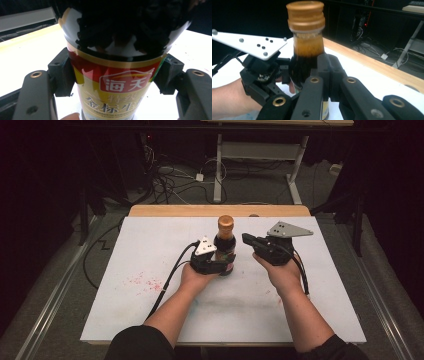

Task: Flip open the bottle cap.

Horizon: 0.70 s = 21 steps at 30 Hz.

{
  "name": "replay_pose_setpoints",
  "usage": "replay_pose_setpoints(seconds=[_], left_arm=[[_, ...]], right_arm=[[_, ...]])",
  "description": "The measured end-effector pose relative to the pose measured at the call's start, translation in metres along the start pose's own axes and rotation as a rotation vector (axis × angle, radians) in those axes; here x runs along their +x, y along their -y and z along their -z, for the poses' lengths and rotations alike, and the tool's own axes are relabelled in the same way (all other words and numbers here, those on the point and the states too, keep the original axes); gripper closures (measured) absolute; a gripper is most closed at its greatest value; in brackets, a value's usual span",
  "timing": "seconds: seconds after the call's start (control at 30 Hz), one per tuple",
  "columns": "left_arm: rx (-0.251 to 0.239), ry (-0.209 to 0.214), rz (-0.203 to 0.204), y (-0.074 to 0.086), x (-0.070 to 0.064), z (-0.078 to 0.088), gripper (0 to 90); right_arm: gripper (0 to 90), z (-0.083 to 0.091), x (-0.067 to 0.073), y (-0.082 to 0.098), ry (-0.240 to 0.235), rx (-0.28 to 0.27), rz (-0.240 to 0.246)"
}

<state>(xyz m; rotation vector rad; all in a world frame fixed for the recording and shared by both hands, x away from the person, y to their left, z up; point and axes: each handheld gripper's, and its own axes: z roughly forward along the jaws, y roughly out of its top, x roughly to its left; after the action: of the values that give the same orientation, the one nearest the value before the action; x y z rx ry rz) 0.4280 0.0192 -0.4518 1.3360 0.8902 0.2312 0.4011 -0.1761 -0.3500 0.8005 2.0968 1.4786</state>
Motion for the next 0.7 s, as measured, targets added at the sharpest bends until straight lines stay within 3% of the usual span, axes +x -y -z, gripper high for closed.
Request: replay_pose_setpoints(seconds=[0.2, 0.23, 0.4, 0.43, 0.47, 0.5, 0.53, 0.57, 0.7], left_arm=[[0.002, 0.001, -0.003, 0.000, 0.000, 0.000, 28.7], [-0.050, -0.007, 0.057, 0.000, -0.004, -0.004, 28.7], [-0.048, 0.003, 0.058, 0.000, -0.003, -0.003, 28.8], [0.002, 0.017, -0.001, 0.000, 0.001, 0.000, 28.8], [0.005, 0.019, -0.003, 0.000, 0.002, 0.001, 28.8], [-0.048, 0.013, 0.060, 0.000, -0.001, -0.003, 28.8], [-0.047, 0.019, 0.059, 0.000, -0.001, -0.003, 28.8], [0.039, 0.013, -0.043, -0.001, 0.007, 0.002, 28.8], [0.043, 0.022, -0.046, -0.001, 0.008, 0.003, 28.8]], right_arm=[[90.0, -0.002, 0.003, -0.018, -0.006, -0.010, 0.025], [90.0, -0.002, 0.003, -0.018, -0.006, -0.010, 0.025], [90.0, -0.002, 0.007, -0.029, -0.009, -0.002, 0.044], [90.0, -0.002, 0.007, -0.029, -0.009, -0.002, 0.044], [90.0, -0.003, 0.008, -0.030, -0.011, -0.001, 0.043], [90.0, -0.003, 0.008, -0.031, -0.013, -0.001, 0.044], [90.0, -0.003, 0.008, -0.032, -0.015, 0.004, 0.047], [90.0, -0.003, 0.008, -0.032, -0.015, 0.004, 0.047], [90.0, -0.004, 0.008, -0.035, -0.005, 0.008, 0.046]])
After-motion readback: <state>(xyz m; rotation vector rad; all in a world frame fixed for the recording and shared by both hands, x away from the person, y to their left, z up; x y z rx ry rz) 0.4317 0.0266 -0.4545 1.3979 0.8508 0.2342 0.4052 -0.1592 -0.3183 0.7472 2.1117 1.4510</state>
